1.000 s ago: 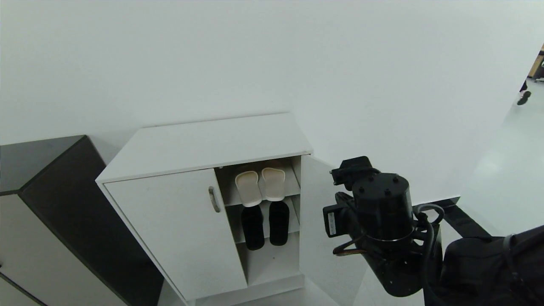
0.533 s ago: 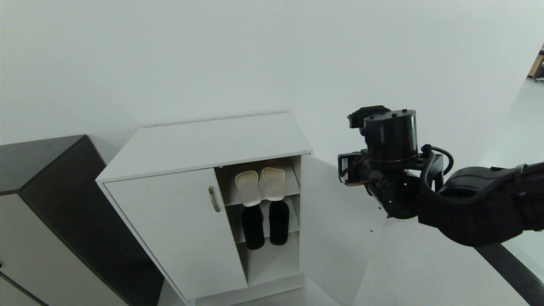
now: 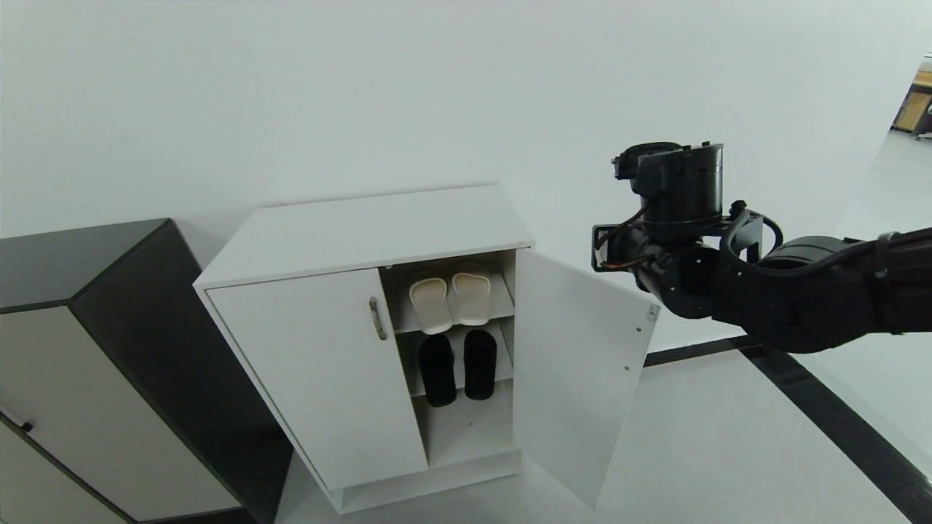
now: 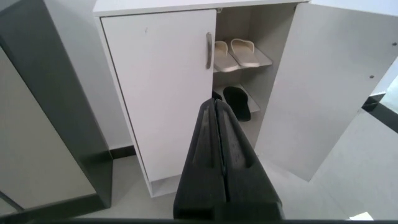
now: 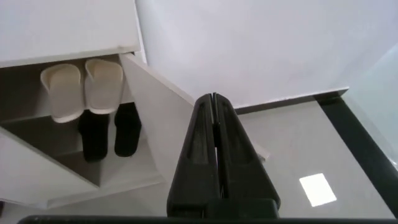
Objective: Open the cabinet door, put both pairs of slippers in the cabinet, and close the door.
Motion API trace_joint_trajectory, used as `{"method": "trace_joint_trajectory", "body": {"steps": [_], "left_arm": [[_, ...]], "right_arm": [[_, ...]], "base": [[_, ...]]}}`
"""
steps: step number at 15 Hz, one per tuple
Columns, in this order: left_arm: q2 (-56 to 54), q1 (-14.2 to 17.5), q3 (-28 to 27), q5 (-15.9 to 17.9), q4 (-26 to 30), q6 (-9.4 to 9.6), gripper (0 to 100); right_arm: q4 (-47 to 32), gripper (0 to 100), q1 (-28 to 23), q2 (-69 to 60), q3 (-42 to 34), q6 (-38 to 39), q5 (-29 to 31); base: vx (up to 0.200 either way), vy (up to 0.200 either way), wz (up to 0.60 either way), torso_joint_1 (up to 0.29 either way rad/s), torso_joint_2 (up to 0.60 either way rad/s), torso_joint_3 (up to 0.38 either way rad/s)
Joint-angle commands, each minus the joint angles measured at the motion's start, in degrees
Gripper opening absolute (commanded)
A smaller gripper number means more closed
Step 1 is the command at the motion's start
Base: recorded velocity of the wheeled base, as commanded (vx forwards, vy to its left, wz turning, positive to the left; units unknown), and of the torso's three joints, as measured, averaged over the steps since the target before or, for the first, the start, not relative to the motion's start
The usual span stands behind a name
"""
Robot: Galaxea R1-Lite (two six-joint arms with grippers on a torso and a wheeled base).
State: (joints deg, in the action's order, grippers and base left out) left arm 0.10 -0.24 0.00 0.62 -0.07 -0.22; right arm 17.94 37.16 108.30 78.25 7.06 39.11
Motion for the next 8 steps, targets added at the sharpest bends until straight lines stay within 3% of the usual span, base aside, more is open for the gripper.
{"method": "trace_joint_trajectory", "body": {"steps": [1,8], "left_arm": [[0.0,0.0,0.0,0.0,0.0,-0.04,0],[0.0,0.0,0.0,0.0,0.0,-0.04,0]], "right_arm": [[0.0,0,-1.7,2.5,2.6,1.7,-3.1],[-2.1,0,-8.0,13.5,13.3,4.1,-4.7]], "base": [[0.000,0.000,0.00,0.000,0.00,0.000],[0.000,0.000,0.00,0.000,0.00,0.000]]}}
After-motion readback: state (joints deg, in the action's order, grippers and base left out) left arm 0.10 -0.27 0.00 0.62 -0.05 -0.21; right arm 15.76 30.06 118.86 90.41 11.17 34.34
